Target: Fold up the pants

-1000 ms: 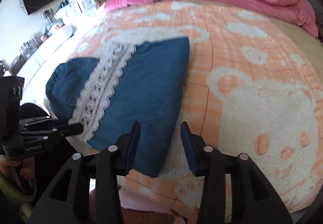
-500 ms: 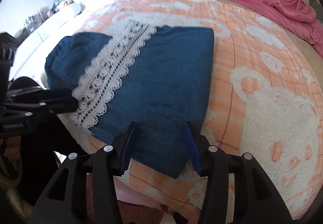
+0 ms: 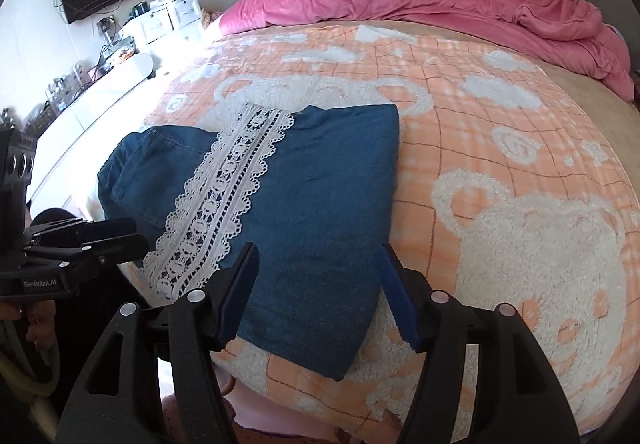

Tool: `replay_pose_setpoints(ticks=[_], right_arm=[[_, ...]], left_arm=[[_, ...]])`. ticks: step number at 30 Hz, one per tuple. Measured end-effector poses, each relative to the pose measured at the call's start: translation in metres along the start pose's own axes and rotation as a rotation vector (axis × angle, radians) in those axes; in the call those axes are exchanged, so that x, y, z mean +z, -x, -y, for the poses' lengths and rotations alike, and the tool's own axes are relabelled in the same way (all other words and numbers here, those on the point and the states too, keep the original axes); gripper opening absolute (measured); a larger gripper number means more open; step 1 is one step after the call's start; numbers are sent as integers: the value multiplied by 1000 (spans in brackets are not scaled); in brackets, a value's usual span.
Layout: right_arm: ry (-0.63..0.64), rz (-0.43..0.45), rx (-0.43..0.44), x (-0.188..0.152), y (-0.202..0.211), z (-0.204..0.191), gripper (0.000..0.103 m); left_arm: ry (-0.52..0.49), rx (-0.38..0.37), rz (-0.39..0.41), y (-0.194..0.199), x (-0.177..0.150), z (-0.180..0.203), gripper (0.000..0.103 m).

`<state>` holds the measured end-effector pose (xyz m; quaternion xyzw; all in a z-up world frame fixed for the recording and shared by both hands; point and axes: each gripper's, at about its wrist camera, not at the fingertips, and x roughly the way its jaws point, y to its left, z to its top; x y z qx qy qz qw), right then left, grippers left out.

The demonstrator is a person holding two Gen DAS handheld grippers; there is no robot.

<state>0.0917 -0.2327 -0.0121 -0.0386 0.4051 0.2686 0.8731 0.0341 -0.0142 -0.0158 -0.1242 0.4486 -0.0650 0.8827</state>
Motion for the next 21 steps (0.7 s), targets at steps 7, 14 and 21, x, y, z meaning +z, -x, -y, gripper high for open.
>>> replay_pose_setpoints(ticks=[7,14,21], right_arm=[[-27,24,-21,4,0,3,82],[-60,50,-25,9,0,8,87],[-63,53,-40,10,-3,7,92]], left_arm=[[-11,4,16,4,4,-1,73],[-7,40,44,11,5,-6,93],[33,46,53,20,8,-22,94]])
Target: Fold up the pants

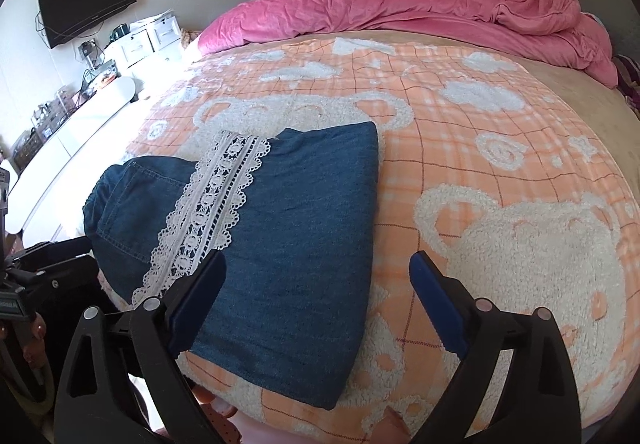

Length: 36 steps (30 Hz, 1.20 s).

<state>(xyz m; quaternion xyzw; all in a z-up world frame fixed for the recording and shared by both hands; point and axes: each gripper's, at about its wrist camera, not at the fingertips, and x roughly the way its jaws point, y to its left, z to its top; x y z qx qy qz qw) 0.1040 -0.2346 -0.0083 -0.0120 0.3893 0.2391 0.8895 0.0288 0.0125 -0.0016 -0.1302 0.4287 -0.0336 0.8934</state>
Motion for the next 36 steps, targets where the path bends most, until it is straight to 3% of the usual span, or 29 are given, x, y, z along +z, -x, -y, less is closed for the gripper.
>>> replay_pose_setpoints(ticks=[8,13,17,28,36], right_arm=[[2,18,-15,2,-2,0,93],[25,-14,-46,3,-14,-5,94],[58,0,-50,11,-17,-16,94],[246,-36,182,92,-44,-113,97],[413,-215,363,129,-101,-198,97]], left_arm=[[50,26,49,20,6,-26,94],[120,162,77,25,10,-56,94],[185,122,60,20,11,-79,94],[273,53,32,3,8,-113,94],[356,-24,20,-7,2,-125,93]])
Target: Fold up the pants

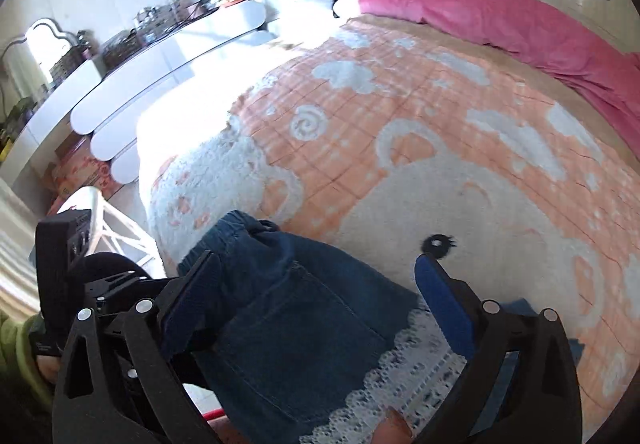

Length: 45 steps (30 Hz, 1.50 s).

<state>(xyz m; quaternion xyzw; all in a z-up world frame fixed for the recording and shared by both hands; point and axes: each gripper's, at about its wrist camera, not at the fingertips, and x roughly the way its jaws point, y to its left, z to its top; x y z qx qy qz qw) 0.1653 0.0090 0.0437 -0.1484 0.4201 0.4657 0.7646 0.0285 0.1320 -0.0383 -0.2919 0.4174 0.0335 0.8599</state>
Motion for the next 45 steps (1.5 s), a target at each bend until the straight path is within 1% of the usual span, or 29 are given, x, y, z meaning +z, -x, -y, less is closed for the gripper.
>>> replay_pose_setpoints(ticks=[1,2,4,6,8,9,10,13,16,17,18,19,20,22,25,26,29,31,33,38,43,45], right_arm=[[14,-24,28,4,-7,-6,97],[26,-54,45,9,-17,-9,97],[25,-94,59,13,-29,-13,97],[27,-145,84,16,-43,-17,97],[41,-176,90,20,-56,-24,97],[46,-200,95,21,-63,-27,97],[52,-221,97,22,-70,-30,97],[80,-277,88,25,-90,-37,97],[81,-323,97,24,-110,-40,97],[78,-329,99,23,-114,-41,90],[77,-337,115,21,-119,-42,75],[73,-342,135,19,-121,-43,55],[77,-328,125,17,-120,-44,55],[78,-291,133,16,-113,-42,49],[14,-221,183,15,-91,-28,44],[-3,-195,200,15,-82,-23,43],[-32,-121,231,12,-51,-7,43],[-39,-83,238,7,-32,3,43],[-44,-47,241,1,-15,12,43],[-90,41,250,-23,24,44,43],[-119,106,242,-50,49,71,43],[-131,140,236,-60,60,81,50]], left_arm=[[16,-18,0,-1,0,-2,86],[28,-23,0,-1,-1,-3,82],[39,-40,-5,-4,0,-3,67],[47,-64,-27,-8,-1,-3,58],[47,-59,-29,-10,-1,-3,55],[51,-65,-26,-9,0,-3,52],[54,-75,-27,-9,0,-3,45],[54,-91,-28,-10,-2,-2,41],[52,-101,-28,-10,-2,-2,40],[56,-105,-32,-12,-2,-2,40],[65,-112,-36,-13,-1,-3,40],[72,-118,-38,-13,-1,-4,40],[78,-123,-39,-14,-1,-5,40],[78,-127,-37,-14,0,-6,40],[66,-146,-19,-10,-1,-2,40],[63,-163,-11,-8,-1,0,40],[12,-216,21,-1,-4,16,40],[-35,-233,38,1,-7,30,40],[-68,-268,46,2,-9,41,40],[-148,-325,41,-5,-16,72,40],[-199,-352,25,-21,-19,101,40],[-226,-358,19,-27,-22,112,41]])
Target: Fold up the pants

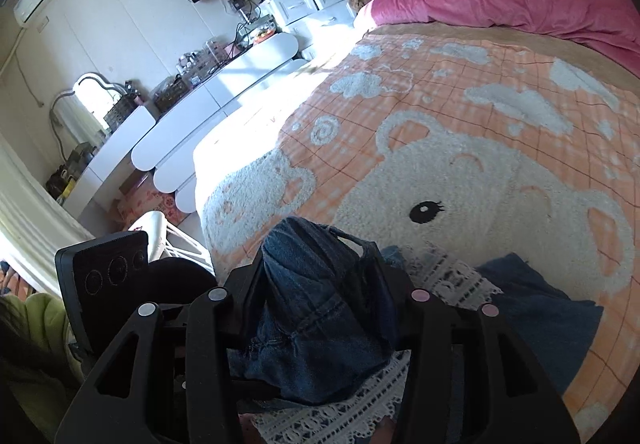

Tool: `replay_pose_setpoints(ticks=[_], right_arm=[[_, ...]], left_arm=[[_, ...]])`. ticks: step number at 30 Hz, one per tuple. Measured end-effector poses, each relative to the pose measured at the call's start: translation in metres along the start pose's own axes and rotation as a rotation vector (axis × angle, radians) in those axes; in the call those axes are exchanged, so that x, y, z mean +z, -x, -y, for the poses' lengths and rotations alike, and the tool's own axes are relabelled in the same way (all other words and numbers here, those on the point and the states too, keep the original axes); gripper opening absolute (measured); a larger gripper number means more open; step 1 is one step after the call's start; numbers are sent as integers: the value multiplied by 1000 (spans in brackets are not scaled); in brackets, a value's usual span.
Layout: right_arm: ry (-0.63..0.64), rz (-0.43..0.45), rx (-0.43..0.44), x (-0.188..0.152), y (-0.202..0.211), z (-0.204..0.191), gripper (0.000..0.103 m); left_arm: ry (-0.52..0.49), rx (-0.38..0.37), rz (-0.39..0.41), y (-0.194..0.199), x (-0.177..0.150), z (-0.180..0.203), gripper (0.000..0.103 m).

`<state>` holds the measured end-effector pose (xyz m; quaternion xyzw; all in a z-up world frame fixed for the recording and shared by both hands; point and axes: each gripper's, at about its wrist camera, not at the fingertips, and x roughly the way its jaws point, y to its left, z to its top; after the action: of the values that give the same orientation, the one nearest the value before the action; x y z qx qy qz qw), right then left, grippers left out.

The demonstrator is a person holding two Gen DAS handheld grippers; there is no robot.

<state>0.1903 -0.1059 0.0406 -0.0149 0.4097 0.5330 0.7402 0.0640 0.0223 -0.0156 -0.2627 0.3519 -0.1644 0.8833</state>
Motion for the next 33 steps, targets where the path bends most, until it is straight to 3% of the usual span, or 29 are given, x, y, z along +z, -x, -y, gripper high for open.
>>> replay_pose_setpoints(ticks=[2,5,8,10,13,17,19,22,24,25,26,30,33], right_arm=[[-56,49,13,-9,17,14,89],[-194,160,27,-29,47,43,90],[-264,129,-88,-38,60,58,90],[-295,139,-118,-47,69,61,90],[-279,117,-189,-62,75,53,90],[-253,68,-226,-75,62,38,90],[-276,49,-229,-79,51,36,90],[-334,3,-306,-85,33,44,90],[-389,-20,-274,-92,22,53,83],[-403,-18,-226,-94,21,54,55],[-408,-13,-204,-95,21,53,50],[-337,80,-161,-84,41,37,45],[-337,76,-222,-83,48,45,45]], left_arm=[[-43,-26,-13,-7,2,5,47],[-111,-138,-44,-11,2,19,47],[-189,-190,-48,-12,1,31,47],[-209,-214,-40,-11,2,34,47],[-232,-168,33,0,7,30,47],[-249,36,95,11,0,25,47],[-254,112,76,9,-3,24,45],[-282,111,32,-1,-1,25,35],[-340,95,14,-4,-5,29,29],[-366,72,-2,-6,-8,30,24],[-385,50,-20,-10,-11,33,24],[-414,-13,-64,-23,-15,38,24],[-421,-49,-96,-32,-21,45,24]])
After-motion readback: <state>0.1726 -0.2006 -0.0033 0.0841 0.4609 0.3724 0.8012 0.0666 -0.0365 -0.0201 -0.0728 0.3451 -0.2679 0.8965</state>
